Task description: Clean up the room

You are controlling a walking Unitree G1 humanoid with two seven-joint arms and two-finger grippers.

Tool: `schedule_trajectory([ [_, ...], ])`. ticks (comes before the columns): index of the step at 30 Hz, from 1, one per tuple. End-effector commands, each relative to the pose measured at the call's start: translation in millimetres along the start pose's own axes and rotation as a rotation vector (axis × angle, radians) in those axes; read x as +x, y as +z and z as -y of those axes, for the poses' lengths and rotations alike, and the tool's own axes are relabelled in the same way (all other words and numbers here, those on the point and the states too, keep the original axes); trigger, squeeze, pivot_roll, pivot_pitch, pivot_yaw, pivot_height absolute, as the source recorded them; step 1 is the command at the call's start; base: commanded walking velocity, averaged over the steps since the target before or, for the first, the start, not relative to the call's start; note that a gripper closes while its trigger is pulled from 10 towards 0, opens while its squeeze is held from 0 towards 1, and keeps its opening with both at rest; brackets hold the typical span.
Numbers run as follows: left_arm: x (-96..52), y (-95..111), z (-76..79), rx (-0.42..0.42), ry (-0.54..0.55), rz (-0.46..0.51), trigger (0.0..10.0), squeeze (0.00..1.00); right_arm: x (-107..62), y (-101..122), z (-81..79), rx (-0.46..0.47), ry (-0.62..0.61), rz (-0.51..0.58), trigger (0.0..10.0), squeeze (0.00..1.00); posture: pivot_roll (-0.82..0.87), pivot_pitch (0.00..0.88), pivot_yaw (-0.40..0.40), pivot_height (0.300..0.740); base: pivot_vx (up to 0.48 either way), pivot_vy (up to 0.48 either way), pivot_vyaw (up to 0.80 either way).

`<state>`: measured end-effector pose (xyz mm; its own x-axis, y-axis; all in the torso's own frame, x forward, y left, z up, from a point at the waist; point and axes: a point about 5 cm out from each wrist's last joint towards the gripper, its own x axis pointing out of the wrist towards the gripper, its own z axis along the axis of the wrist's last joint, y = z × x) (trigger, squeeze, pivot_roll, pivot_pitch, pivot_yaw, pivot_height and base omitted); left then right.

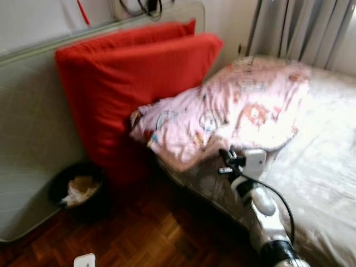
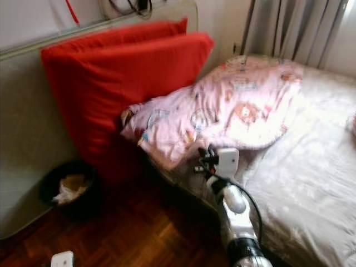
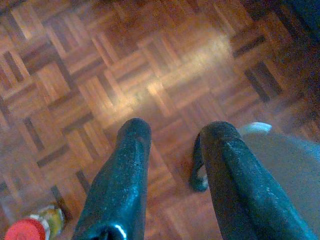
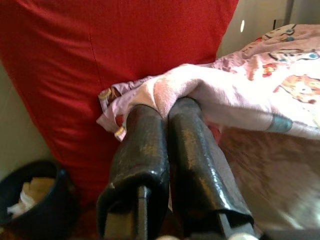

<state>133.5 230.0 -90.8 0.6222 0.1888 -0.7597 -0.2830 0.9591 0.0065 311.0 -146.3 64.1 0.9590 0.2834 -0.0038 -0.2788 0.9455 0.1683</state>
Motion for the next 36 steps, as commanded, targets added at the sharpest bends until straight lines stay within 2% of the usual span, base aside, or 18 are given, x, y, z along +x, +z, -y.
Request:
schedule_trajectory([
  [1,2.5,7.8,-2.4,0.017,0.005,0.014,10.0,0.00,8.8,14.1,-10.7,-0.010,0.059,0.050,10.0,0.00,0.10,0.000,0.026,0.740,0.000,0.000,0.00],
  [5,2.4,7.1,-1.0,0.018,0.001,0.012,10.0,0.00,3.7,0.0,3.0,-0.041,-0.044,-0.046,10.0,0.00,0.10,0.000,0.023,0.740,0.000,0.000,0.00],
  [6,2.3,6.6,-0.6,0.020,-0.002,0.009,10.0,0.00,-1.3,-11.3,16.1,-0.066,-0.143,-0.133,10.0,0.00,0.10,0.000,0.025,0.740,0.000,0.000,0.00],
  [8,2.1,5.8,-0.3,0.024,-0.005,0.006,10.0,0.00,-7.4,-20.9,26.9,-0.067,-0.227,-0.201,10.0,0.00,0.10,0.000,0.025,0.740,0.000,0.000,0.00],
  [11,1.8,4.6,-0.4,0.028,-0.007,0.000,10.0,0.00,-16.9,-37.4,33.1,-0.058,-0.269,-0.316,10.0,0.00,0.10,0.000,0.025,0.740,0.000,0.000,0.00],
  [14,1.4,2.8,-0.2,0.035,-0.012,-0.007,10.0,0.00,-28.0,-55.0,34.6,-0.063,-0.276,-0.435,10.0,0.00,0.10,0.000,0.024,0.740,0.000,0.000,0.00],
  [19,0.9,0.4,1.0,0.046,-0.021,-0.019,10.0,0.00,-38.9,-70.0,36.8,-0.056,-0.314,-0.523,10.0,0.00,0.10,0.000,0.024,0.740,0.000,0.000,0.00],
  [20,0.7,-0.3,1.4,0.049,-0.023,-0.022,10.0,0.00,-43.7,-77.4,36.8,-0.054,-0.326,-0.575,10.0,0.00,0.10,0.000,0.025,0.740,0.000,0.000,0.00],
  [24,0.4,-1.8,1.5,0.070,-0.032,-0.034,10.0,0.00,-53.7,-92.3,30.9,-0.053,-0.286,-0.674,10.0,0.00,0.10,0.000,0.026,0.740,0.000,0.000,0.00],
  [35,0.8,-2.6,3.7,0.086,-0.041,-0.047,10.0,0.00,-71.5,-112.5,22.3,-0.050,-0.231,-0.795,10.0,0.00,0.11,0.000,0.028,0.740,0.000,0.000,0.00],
  [36,0.9,-2.5,3.9,0.088,-0.041,-0.047,10.0,0.00,-71.7,-113.0,21.7,-0.049,-0.225,-0.796,10.0,0.14,0.11,0.000,0.028,0.740,0.000,0.000,0.00],
])
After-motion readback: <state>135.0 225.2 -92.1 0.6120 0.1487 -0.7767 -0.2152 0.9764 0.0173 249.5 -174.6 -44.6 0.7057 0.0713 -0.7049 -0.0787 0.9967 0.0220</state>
